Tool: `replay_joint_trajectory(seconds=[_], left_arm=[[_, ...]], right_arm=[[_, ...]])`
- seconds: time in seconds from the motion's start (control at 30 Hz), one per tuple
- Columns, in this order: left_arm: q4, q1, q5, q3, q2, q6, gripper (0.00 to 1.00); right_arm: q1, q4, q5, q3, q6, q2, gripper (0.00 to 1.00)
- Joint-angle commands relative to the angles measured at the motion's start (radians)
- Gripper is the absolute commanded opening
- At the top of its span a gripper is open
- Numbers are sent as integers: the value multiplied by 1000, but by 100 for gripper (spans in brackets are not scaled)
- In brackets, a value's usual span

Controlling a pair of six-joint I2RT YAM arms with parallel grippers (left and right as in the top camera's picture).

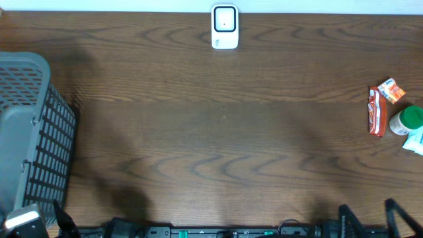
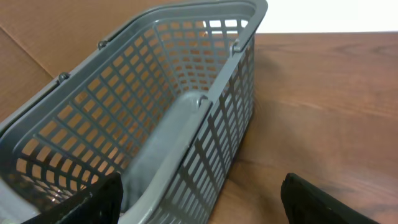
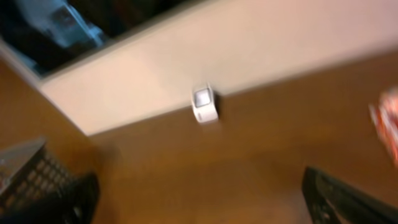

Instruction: Scan the item barcode

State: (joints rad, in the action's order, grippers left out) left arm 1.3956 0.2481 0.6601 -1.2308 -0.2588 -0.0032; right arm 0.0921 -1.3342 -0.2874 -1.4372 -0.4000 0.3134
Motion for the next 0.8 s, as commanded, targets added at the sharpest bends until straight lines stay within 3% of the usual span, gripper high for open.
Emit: replay_joint_trajectory(seconds=[0.0, 0.1, 0.37, 0.43, 0.6, 0.77], left_arm=[[22, -6, 6, 3, 2, -2, 82], [25, -6, 6, 3, 2, -2, 82], [25, -6, 6, 3, 2, -2, 82], [25, -6, 6, 3, 2, -2, 82], [26, -6, 6, 3, 2, -2, 82], [25, -6, 6, 3, 2, -2, 82]], right_arm=[[-4, -162, 7, -1, 5, 5, 99], [-4, -355, 6, -1, 5, 5, 99], [-10, -325, -3, 7, -29, 0, 99], [-13, -234, 76, 13, 21, -5, 99], [-31, 140, 126, 130, 335, -99, 99], [-64, 521, 126, 358, 449, -225, 99]])
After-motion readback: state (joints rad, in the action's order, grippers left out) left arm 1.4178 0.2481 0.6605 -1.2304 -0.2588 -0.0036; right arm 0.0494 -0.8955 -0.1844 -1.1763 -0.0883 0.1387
